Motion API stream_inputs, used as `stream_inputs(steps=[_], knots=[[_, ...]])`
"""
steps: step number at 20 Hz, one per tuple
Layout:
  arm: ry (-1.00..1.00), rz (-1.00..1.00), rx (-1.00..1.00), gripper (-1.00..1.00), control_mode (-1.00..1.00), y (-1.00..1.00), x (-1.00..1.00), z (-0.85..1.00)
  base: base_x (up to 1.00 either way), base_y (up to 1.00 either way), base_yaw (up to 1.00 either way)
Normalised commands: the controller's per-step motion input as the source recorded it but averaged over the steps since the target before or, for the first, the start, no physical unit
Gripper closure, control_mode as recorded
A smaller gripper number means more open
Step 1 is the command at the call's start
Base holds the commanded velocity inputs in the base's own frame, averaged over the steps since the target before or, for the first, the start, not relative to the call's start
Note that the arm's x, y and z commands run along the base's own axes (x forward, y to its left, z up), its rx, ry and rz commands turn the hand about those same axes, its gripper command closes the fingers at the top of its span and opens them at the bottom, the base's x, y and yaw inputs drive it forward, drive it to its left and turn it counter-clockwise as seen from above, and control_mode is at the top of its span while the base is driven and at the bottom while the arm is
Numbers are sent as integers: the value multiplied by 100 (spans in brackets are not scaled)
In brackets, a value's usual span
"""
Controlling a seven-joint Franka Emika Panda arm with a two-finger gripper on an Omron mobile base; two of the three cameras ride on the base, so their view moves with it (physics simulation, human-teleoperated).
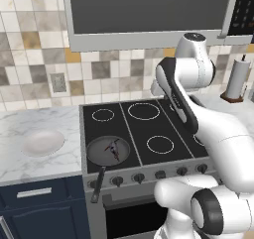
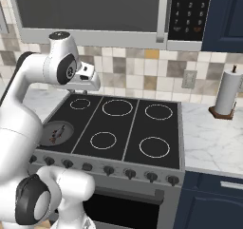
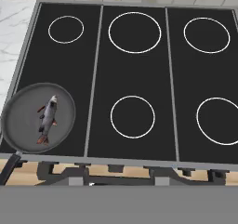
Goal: Place the fish on the plate and place the squash on the same plate.
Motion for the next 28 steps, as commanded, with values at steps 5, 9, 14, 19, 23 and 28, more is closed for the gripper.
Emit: stream_inputs(steps=[5,9,14,19,23,28], knots=[[0,3,-1,-100,-100,1,-7,0,0,0,0],[0,3,0,-100,-100,24,-28,-7,0,0,0],[0,0,0,-100,-100,47,-15,-14,0,0,0],[-1,2,0,-100,-100,53,-2,-20,0,0,0],[-1,6,0,-100,-100,54,6,-26,0,0,0],[-1,3,-4,-100,-100,50,34,-35,0,0,0]])
